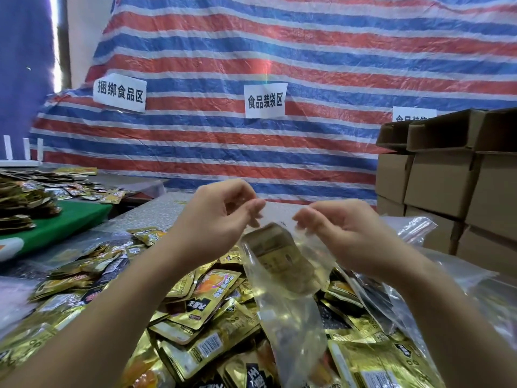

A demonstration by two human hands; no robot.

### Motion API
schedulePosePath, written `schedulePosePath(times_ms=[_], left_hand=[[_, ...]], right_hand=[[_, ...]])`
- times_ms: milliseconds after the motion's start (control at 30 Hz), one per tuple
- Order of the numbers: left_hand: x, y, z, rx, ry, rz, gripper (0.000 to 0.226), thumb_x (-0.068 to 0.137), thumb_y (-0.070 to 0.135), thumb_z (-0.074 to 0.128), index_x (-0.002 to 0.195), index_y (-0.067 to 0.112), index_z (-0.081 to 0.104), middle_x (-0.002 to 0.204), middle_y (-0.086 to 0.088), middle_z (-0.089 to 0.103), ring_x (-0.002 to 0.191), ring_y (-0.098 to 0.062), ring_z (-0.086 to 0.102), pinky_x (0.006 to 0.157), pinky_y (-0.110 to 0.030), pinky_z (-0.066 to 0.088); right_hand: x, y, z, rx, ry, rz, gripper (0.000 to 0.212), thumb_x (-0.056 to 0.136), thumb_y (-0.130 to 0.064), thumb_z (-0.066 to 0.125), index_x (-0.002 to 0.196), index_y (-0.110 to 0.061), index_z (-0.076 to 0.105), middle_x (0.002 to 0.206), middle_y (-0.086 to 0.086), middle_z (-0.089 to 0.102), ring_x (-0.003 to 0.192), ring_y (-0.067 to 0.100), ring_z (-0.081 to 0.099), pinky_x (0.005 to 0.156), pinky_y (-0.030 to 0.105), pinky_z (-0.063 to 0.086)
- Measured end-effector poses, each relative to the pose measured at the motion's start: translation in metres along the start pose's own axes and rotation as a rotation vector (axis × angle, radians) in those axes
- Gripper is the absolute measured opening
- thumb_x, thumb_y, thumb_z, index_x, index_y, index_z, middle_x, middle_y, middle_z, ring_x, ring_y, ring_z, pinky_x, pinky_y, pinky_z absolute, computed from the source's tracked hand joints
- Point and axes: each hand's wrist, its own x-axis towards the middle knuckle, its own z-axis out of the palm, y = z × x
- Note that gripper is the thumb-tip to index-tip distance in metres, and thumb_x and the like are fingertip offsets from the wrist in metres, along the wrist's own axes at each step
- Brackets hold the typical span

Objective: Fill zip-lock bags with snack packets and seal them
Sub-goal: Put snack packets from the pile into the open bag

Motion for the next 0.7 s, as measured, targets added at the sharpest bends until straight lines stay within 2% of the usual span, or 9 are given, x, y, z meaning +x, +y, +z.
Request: schedulePosePath(times_ms=[67, 100, 167, 267, 367, 433, 500, 567, 700], left_hand=[[0.002, 0.002, 0.0, -0.039, 0.101, -0.014, 0.011, 0.093, 0.019, 0.063, 0.084, 0.015, 0.064, 0.077, 0.004, 0.072, 0.071, -0.009, 0.071, 0.065, -0.031, 0.06], [0.003, 0.003, -0.001, -0.06, 0.14, -0.02, 0.011, 0.094, 0.019, 0.062, 0.083, 0.016, 0.064, 0.078, 0.004, 0.072, 0.07, -0.01, 0.072, 0.064, -0.032, 0.06], [0.003, 0.006, -0.002, -0.095, 0.194, -0.028, 0.012, 0.094, 0.02, 0.062, 0.083, 0.016, 0.063, 0.078, 0.003, 0.072, 0.069, -0.012, 0.071, 0.062, -0.033, 0.06], [0.003, 0.014, -0.004, -0.114, 0.234, -0.018, 0.014, 0.095, 0.021, 0.061, 0.084, 0.014, 0.062, 0.076, 0.002, 0.071, 0.068, -0.012, 0.07, 0.064, -0.036, 0.06], [0.003, 0.023, -0.006, -0.131, 0.249, 0.002, 0.017, 0.097, 0.021, 0.059, 0.089, 0.006, 0.061, 0.076, -0.001, 0.071, 0.065, -0.013, 0.07, 0.063, -0.033, 0.059], [0.003, 0.027, -0.006, -0.17, 0.225, -0.012, 0.02, 0.098, 0.02, 0.057, 0.092, 0.002, 0.058, 0.076, -0.008, 0.07, 0.06, -0.017, 0.069, 0.059, -0.035, 0.059], [0.002, 0.029, -0.006, -0.227, 0.171, -0.051, 0.021, 0.099, 0.02, 0.053, 0.093, 0.0, 0.055, 0.075, -0.01, 0.07, 0.055, -0.022, 0.068, 0.057, -0.039, 0.057], [0.001, 0.029, -0.004, -0.229, 0.128, -0.061, 0.019, 0.099, 0.02, 0.052, 0.092, 0.003, 0.055, 0.074, -0.006, 0.071, 0.054, -0.023, 0.068, 0.054, -0.035, 0.056], [0.001, 0.028, -0.004, -0.231, 0.176, -0.023, 0.02, 0.099, 0.022, 0.051, 0.091, 0.005, 0.055, 0.072, -0.002, 0.071, 0.054, -0.02, 0.067, 0.053, -0.033, 0.054]], right_hand=[[-0.002, -0.003, -0.001, 0.01, 0.05, -0.087, 0.046, 0.086, -0.067, 0.053, 0.098, -0.028, 0.074, 0.089, -0.01, 0.074, 0.088, 0.003, 0.068, 0.077, 0.023, 0.055], [-0.003, -0.004, -0.002, -0.022, 0.055, -0.123, 0.042, 0.084, -0.065, 0.057, 0.099, -0.03, 0.074, 0.093, -0.015, 0.073, 0.091, 0.0, 0.067, 0.079, 0.019, 0.053], [-0.002, -0.006, -0.001, -0.094, 0.092, -0.209, 0.031, 0.086, -0.049, 0.068, 0.099, -0.021, 0.074, 0.095, -0.011, 0.072, 0.092, 0.005, 0.067, 0.082, 0.027, 0.054], [0.001, -0.011, 0.003, -0.17, 0.261, -0.403, 0.012, 0.089, -0.015, 0.073, 0.086, -0.003, 0.074, 0.084, 0.003, 0.073, 0.078, 0.018, 0.07, 0.072, 0.042, 0.055], [0.002, -0.016, 0.0, -0.187, 0.431, -0.444, 0.012, 0.087, -0.015, 0.071, 0.085, -0.005, 0.075, 0.081, 0.001, 0.074, 0.074, 0.018, 0.069, 0.069, 0.043, 0.055], [-0.001, -0.018, -0.003, -0.172, 0.484, -0.439, 0.007, 0.088, -0.012, 0.071, 0.088, -0.007, 0.075, 0.082, -0.002, 0.073, 0.073, 0.016, 0.068, 0.069, 0.043, 0.056], [-0.002, -0.018, -0.004, -0.156, 0.485, -0.429, 0.004, 0.089, -0.008, 0.07, 0.09, -0.009, 0.074, 0.081, -0.003, 0.071, 0.073, 0.013, 0.067, 0.069, 0.038, 0.055], [-0.002, -0.019, -0.004, -0.14, 0.439, -0.423, 0.006, 0.09, -0.006, 0.069, 0.09, -0.01, 0.073, 0.08, -0.004, 0.07, 0.074, 0.011, 0.067, 0.069, 0.035, 0.055], [-0.002, -0.02, -0.002, -0.095, 0.44, -0.398, 0.007, 0.09, -0.004, 0.069, 0.09, -0.01, 0.072, 0.08, -0.005, 0.07, 0.076, 0.007, 0.067, 0.071, 0.027, 0.055]])
